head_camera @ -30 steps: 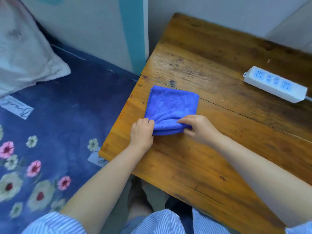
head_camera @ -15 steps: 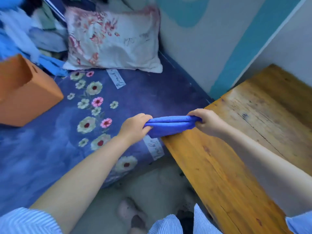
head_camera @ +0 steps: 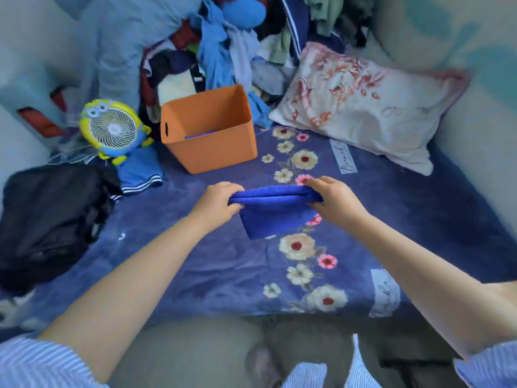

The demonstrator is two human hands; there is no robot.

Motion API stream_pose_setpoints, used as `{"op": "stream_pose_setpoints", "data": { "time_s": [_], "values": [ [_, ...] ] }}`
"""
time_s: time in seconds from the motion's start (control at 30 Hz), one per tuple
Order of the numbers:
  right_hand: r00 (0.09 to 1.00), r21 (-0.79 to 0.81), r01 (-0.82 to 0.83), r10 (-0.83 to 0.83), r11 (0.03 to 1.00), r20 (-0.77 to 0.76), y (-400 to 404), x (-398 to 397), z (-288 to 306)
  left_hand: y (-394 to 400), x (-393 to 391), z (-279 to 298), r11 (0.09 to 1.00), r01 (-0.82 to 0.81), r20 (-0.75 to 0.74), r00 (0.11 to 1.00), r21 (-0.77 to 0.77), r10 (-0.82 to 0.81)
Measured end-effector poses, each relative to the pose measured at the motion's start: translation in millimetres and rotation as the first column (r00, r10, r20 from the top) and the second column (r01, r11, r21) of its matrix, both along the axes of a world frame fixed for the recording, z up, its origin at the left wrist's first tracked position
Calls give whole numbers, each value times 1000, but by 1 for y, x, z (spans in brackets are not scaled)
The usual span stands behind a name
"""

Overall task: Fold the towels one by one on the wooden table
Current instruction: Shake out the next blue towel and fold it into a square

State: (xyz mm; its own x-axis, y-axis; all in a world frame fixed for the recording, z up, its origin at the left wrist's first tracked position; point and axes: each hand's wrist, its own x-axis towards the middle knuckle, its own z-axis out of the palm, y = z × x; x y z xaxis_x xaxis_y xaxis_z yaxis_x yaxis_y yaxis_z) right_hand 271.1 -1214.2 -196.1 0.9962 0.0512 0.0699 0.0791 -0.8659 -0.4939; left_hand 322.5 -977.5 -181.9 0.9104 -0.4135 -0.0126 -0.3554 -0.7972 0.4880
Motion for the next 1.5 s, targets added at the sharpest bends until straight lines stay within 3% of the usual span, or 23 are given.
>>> {"op": "stream_pose_setpoints", "data": {
  "time_s": [0.2, 0.57, 0.77, 0.9, 1.07, 1.2, 1.3, 1.4, 1.5],
  "values": [
    [979, -1, -185, 184, 983, 87, 79, 79, 32, 90, 50, 17, 984, -165, 67, 983, -72, 170],
    [959, 36, -227, 217, 973, 184, 123, 240, 52, 127, 193, 28, 939, -317, 192, 921, -137, 339],
    [902, -50, -305, 306, 951, 305, 123, 343, 54, 117, 305, 27, 900, -367, 147, 902, -234, 406],
    [885, -124, -273, 299, 954, 356, 122, 412, 44, 108, 378, 14, 869, -381, 84, 901, -317, 426],
    [915, -40, -183, 185, 982, 358, 121, 484, 16, 99, 456, -12, 819, -399, -65, 910, -412, 410],
    [998, 215, 26, -39, 976, 56, 115, 544, -29, 91, 518, -61, 772, -478, -290, 876, -420, 385],
    [966, 350, 222, -158, 910, -203, 114, 579, -75, 90, 551, -112, 752, -561, -442, 804, -346, 397],
    [881, 207, 328, -220, 922, -418, 112, 604, -124, 86, 570, -163, 779, -585, -553, 735, -224, 393],
    [749, 76, 378, -257, 923, -611, 114, 624, -169, 78, 581, -214, 825, -564, -570, 689, -35, 447]
  ]
}}
